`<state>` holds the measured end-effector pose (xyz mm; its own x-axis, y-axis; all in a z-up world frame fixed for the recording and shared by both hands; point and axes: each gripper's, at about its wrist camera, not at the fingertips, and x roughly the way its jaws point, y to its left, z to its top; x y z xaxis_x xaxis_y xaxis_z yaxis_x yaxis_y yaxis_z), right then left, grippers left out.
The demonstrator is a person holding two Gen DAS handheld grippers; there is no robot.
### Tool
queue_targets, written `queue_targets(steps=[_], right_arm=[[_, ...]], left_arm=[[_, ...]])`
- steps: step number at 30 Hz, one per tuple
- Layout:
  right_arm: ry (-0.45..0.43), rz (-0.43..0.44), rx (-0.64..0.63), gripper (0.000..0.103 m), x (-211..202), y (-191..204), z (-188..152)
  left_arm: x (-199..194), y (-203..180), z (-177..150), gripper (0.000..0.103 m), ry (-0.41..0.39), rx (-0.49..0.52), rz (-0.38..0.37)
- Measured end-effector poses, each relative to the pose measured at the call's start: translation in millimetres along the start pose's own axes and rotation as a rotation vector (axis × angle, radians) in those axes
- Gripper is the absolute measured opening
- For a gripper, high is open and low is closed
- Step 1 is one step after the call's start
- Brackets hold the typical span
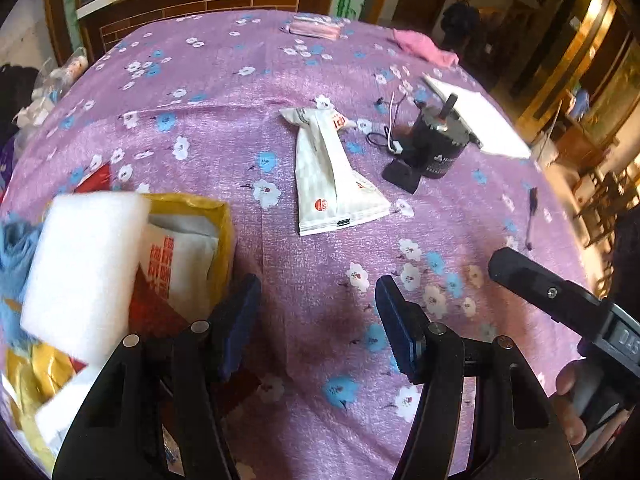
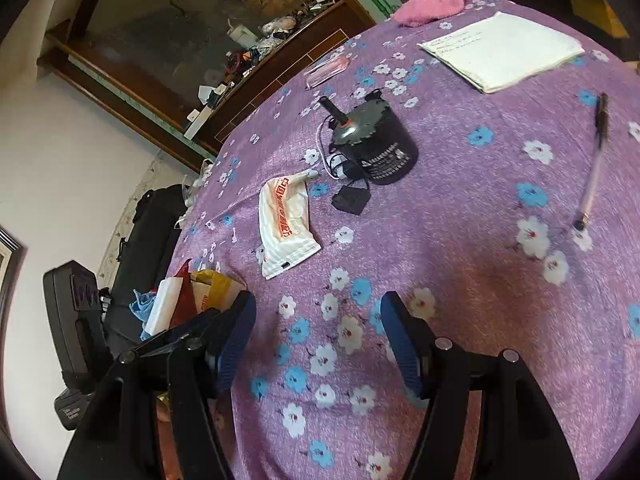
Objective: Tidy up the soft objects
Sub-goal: 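Grasp the white printed bag with the right tool, then drop the white printed bag into the foam box and open the right tool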
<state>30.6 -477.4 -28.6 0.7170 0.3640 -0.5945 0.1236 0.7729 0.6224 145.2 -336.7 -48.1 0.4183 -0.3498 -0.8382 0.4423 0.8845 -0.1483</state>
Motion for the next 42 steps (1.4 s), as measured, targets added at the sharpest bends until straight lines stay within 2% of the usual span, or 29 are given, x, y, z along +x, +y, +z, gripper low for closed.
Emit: queue_targets(steps=[4, 7, 10, 14, 17, 23, 24, 25, 26, 30, 33, 38, 41, 42], right_arm=[[0.001, 0.002, -0.015, 0.066, 4.4, 3.1, 3.9], [0.007, 0.019, -0.016, 0.066, 7.6, 4.1, 9.9], [0.027, 0.017, -0.030, 0.066, 15.8, 8.7, 14.9], [0.048, 0.012, -0.100, 0.066, 30.8, 25.9, 23.6], [0.074, 0.006, -0.140, 0.066, 51.3, 38.4, 35.6], [0.111, -0.069, -0.252, 0.063, 104.3, 53.6, 49.2], [0.121, -0.083, -0.263, 0.058, 111.1, 53.4, 47.5], [0.130, -0.110, -0.277, 0.044, 117.4, 52.8, 44.3], [0.130, -0.133, -0.289, 0.042, 120.2, 52.1, 41.0], [0.107, -0.144, -0.300, 0.041, 100.5, 52.0, 34.4], [0.149, -0.072, -0.272, 0.040, 74.5, 45.4, 18.0], [0.212, -0.012, -0.258, 0.040, 22.6, 26.9, -40.5], [0.234, -0.038, -0.243, 0.041, 6.8, 21.1, -70.9], [0.235, -0.034, -0.247, 0.041, 1.1, 20.6, -81.3]], left_arm=[[6.9, -4.9, 5.9, 0.060, 0.032, -0.011, 0.023], [16.6, 0.8, 10.4, 0.060, 0.046, -0.057, 0.030], [15.9, 8.2, 14.5, 0.059, 0.033, -0.075, 0.005], [13.8, 23.6, 17.2, 0.055, 0.022, -0.096, 0.015], [9.0, 41.3, 19.6, 0.055, 0.009, -0.154, 0.024], [-26.0, 69.7, 11.8, 0.055, -0.052, -0.306, -0.165], [-31.1, 73.7, 10.4, 0.055, -0.059, -0.335, -0.187], [-36.1, 76.4, 8.9, 0.055, -0.067, -0.359, -0.214], [-39.7, 76.8, 7.7, 0.055, -0.075, -0.367, -0.232], [-48.1, 63.2, 9.8, 0.055, -0.071, -0.344, -0.261], [-51.5, 44.3, 7.2, 0.055, -0.055, -0.311, -0.281], [-32.0, 2.7, -15.3, 0.055, 0.038, -0.243, -0.331], [-8.2, -19.6, -36.4, 0.055, 0.109, -0.215, -0.337], [-1.1, -23.3, -42.6, 0.052, 0.124, -0.217, -0.326]])
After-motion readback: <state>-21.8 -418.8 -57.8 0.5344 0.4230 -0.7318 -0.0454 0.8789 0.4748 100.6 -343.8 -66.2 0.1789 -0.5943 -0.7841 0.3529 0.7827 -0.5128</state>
